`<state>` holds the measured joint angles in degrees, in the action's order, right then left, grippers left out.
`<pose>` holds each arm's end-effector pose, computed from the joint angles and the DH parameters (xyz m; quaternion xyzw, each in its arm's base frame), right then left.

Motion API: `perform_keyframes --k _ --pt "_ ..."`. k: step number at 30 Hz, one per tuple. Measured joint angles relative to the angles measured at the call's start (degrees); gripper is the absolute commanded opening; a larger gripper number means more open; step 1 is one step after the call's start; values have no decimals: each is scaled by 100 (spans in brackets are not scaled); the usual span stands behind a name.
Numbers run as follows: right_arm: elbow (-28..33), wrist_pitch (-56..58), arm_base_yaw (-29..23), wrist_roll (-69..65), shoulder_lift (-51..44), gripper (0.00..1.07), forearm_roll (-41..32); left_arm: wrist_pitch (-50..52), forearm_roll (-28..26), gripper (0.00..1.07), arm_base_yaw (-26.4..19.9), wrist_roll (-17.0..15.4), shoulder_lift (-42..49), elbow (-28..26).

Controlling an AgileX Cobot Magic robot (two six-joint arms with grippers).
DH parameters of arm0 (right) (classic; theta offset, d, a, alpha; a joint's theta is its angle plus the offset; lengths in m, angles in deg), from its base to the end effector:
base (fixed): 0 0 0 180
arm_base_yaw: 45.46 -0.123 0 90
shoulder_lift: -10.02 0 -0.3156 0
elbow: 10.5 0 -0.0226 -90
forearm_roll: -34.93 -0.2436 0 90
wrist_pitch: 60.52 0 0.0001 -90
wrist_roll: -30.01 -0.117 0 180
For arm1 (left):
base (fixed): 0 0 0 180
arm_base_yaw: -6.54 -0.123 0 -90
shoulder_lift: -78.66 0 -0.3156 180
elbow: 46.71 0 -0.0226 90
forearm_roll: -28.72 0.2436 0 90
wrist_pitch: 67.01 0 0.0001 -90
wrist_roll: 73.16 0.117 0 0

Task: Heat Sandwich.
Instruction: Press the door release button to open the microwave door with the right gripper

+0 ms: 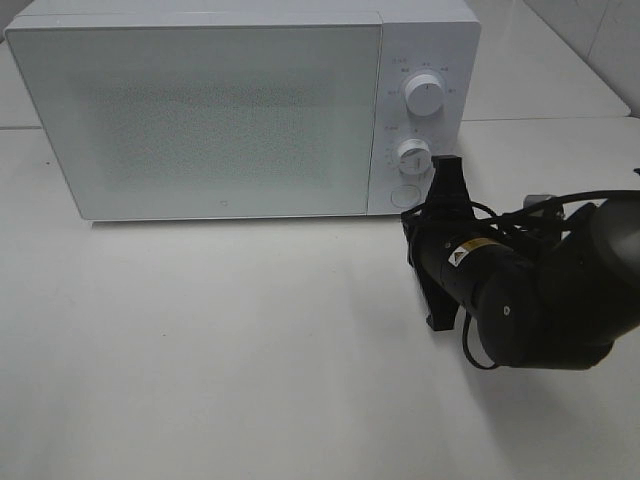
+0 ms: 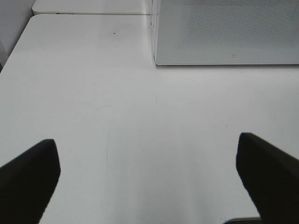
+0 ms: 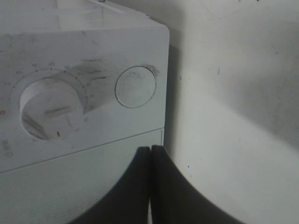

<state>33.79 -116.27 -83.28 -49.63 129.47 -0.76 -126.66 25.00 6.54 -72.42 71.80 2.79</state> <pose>0.3023 0.1633 0.1290 0.5443 0.6164 0.4245 0.3789 -0.0181 -0.0066 0.2632 0.0064 0.8476 -0.0290 0.5298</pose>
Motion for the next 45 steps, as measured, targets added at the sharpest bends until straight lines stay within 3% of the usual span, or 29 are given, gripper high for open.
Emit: perform_keyframes --k 20,45 --pt "-1043 728 699 521 372 0 418 0 0 97 0 0 0 0" --pt "-1570 928 877 493 911 0 413 0 0 97 0 0 0 0"
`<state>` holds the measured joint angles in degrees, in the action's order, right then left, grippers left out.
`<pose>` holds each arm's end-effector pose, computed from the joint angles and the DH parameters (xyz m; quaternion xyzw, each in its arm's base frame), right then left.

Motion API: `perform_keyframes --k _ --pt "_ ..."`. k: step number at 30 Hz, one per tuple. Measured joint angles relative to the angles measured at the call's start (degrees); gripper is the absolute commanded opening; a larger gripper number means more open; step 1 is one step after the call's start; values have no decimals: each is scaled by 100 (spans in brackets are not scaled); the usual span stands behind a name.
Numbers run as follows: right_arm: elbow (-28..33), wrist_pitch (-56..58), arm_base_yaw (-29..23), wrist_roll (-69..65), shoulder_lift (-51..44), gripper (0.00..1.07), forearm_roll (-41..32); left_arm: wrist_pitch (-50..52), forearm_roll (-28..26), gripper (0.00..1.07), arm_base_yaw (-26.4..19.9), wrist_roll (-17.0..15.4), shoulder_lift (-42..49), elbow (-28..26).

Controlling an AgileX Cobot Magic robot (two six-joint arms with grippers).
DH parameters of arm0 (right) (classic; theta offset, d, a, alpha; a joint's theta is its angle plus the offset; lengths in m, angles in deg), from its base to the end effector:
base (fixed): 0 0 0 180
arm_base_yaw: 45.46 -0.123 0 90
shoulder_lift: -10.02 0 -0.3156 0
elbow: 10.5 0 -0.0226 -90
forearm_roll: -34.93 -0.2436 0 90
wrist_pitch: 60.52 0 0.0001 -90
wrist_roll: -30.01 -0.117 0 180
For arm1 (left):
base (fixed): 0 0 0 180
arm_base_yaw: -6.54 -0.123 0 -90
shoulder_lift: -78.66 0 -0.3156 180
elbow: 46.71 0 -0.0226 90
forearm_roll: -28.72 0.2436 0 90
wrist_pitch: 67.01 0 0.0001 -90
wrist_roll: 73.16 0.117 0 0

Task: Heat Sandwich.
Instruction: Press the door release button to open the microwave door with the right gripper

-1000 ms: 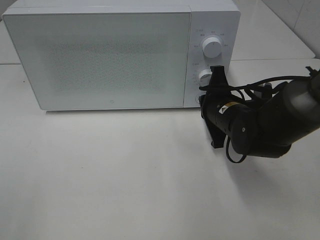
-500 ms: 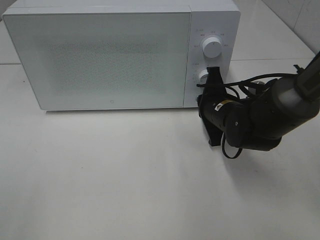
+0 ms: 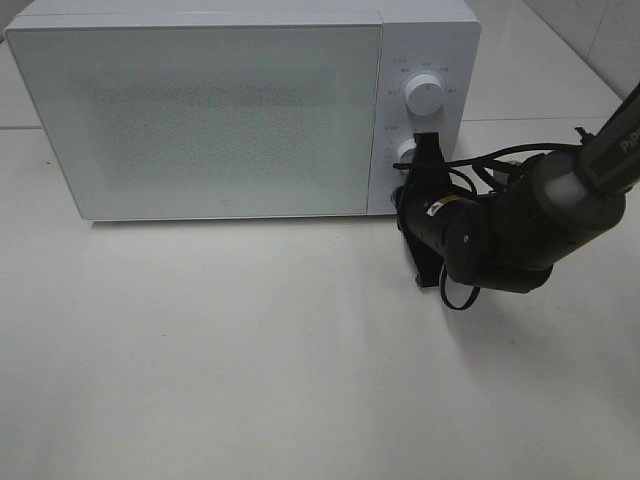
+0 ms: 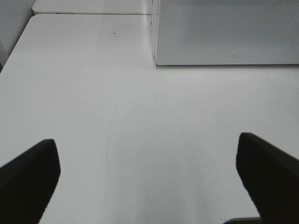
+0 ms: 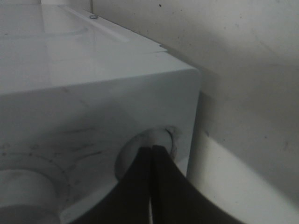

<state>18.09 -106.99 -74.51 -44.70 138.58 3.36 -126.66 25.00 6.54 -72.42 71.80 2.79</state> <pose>0.3800 0.1603 0.1078 0.5525 0.6262 0.3962 0.3816 -0.0181 -0.0066 0.2632 0.0064 0.8476 -0.0290 0.5298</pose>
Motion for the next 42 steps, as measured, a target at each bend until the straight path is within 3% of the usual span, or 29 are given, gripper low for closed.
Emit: perform_keyframes --k 16,28,42 --pt "-17 -281 -29 17 57 0 -92 0 0 97 0 0 0 0" --pt "-527 34 -92 332 241 0 -911 0 0 97 0 0 0 0" --pt "-607 201 -115 487 252 0 -1060 0 0 97 0 0 0 0"
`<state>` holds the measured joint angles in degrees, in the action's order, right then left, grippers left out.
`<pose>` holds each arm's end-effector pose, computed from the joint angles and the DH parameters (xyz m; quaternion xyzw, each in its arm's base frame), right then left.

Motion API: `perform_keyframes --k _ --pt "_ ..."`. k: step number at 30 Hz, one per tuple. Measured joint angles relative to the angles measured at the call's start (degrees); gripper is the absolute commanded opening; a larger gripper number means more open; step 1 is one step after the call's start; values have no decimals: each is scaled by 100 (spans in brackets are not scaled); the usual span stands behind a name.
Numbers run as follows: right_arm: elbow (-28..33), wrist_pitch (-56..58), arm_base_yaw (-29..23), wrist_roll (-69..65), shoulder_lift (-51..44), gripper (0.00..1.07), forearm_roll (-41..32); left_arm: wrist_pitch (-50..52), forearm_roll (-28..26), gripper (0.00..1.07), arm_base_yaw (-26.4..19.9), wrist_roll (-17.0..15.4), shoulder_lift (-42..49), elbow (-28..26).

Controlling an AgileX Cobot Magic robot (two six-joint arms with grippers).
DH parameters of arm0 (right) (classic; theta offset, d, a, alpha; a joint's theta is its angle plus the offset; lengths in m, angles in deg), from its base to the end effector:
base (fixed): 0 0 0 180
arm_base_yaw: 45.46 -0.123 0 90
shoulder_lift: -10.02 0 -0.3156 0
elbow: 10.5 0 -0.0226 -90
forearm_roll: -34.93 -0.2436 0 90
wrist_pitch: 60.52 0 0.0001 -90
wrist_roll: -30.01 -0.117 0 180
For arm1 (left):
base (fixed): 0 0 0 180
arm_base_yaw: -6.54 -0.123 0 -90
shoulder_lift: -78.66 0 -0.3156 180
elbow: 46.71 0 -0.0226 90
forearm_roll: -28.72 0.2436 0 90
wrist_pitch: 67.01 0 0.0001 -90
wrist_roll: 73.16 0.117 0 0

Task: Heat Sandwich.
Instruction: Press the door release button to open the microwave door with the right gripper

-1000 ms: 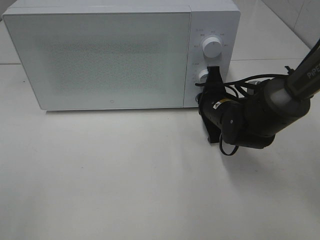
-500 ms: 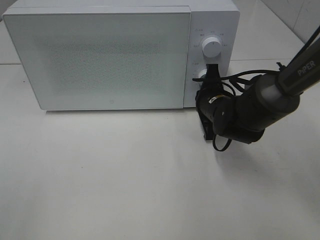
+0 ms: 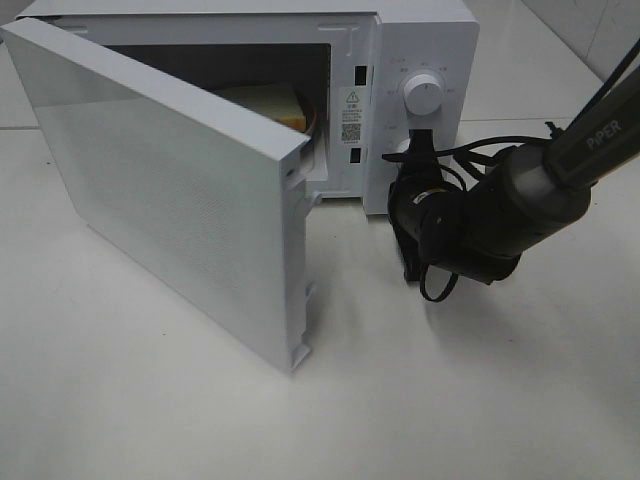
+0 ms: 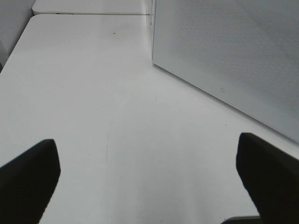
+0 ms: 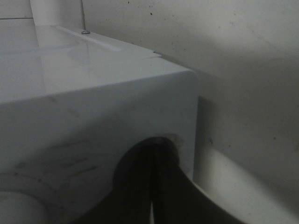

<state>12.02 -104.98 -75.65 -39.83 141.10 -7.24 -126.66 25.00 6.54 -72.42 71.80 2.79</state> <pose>0.3971 0.1674 0.1049 0.5921 0.5947 0.3782 0.3908 -0.0181 -0.0066 0.2632 0.0064 0.8476 -0.0290 0.5298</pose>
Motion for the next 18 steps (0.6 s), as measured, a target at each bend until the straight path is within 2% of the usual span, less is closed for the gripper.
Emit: perform_keyframes --k 18 --pt "-11 269 23 11 -80 0 -29 0 0 97 0 0 0 0"
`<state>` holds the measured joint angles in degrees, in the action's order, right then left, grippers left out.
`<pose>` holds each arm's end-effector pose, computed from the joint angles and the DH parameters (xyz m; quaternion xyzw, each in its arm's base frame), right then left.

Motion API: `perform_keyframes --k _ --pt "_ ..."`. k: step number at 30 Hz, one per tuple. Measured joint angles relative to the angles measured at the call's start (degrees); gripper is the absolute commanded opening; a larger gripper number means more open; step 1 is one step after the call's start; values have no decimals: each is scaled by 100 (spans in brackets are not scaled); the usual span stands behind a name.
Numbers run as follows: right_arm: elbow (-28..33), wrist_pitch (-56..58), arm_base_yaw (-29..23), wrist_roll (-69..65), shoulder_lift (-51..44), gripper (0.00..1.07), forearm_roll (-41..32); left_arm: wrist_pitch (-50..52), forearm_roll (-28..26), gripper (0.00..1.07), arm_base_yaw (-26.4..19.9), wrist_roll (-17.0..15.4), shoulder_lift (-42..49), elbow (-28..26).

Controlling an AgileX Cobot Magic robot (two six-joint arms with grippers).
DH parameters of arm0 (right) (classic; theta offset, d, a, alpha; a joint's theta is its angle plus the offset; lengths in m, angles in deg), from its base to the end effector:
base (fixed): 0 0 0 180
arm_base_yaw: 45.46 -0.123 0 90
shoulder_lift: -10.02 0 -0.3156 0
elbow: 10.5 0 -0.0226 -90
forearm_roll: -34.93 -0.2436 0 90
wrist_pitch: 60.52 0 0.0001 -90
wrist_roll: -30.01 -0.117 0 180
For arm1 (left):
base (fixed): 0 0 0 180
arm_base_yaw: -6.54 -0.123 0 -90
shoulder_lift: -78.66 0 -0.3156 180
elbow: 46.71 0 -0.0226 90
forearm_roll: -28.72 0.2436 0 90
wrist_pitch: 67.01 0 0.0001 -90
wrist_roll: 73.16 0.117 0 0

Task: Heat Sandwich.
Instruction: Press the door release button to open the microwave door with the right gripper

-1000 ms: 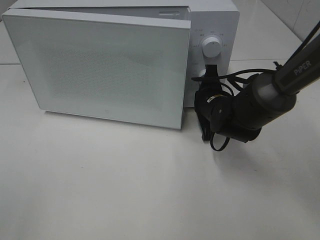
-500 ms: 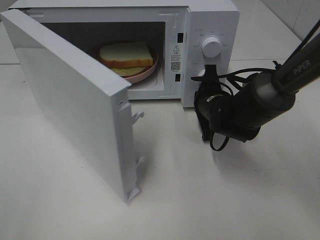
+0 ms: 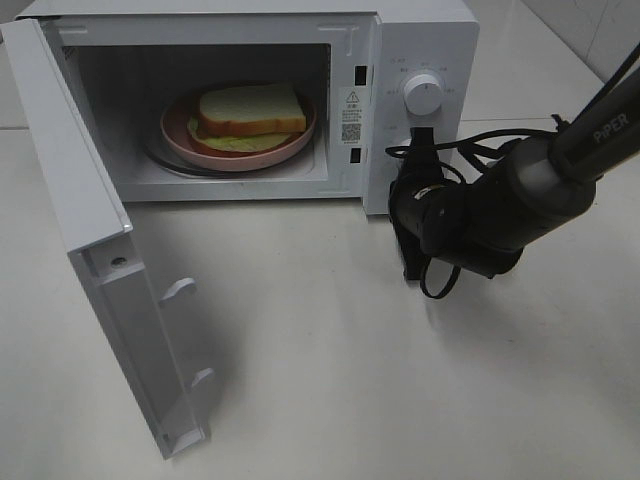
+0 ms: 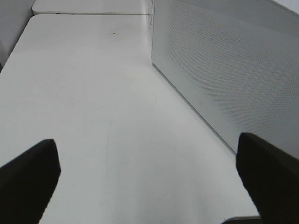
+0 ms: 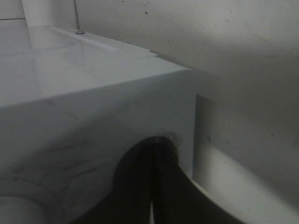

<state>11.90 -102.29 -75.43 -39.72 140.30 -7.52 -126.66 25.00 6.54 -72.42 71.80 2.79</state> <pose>0.3962 0.1678 0.1065 0.5988 0.5999 0.3747 0.3756 -0.0181 -0.0066 0.2632 0.0064 0.8476 -0.0290 0.5298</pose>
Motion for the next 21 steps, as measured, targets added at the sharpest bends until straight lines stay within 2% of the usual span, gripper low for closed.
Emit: perform_keyframes --k 5,9,21 --pt "80 -6 29 -11 -52 0 132 0 0 97 0 0 0 0" --pt "344 -309 69 -183 -132 0 579 0 0 97 0 0 0 0" --pt "882 -561 -23 -378 -458 0 808 0 0 97 0 0 0 0"
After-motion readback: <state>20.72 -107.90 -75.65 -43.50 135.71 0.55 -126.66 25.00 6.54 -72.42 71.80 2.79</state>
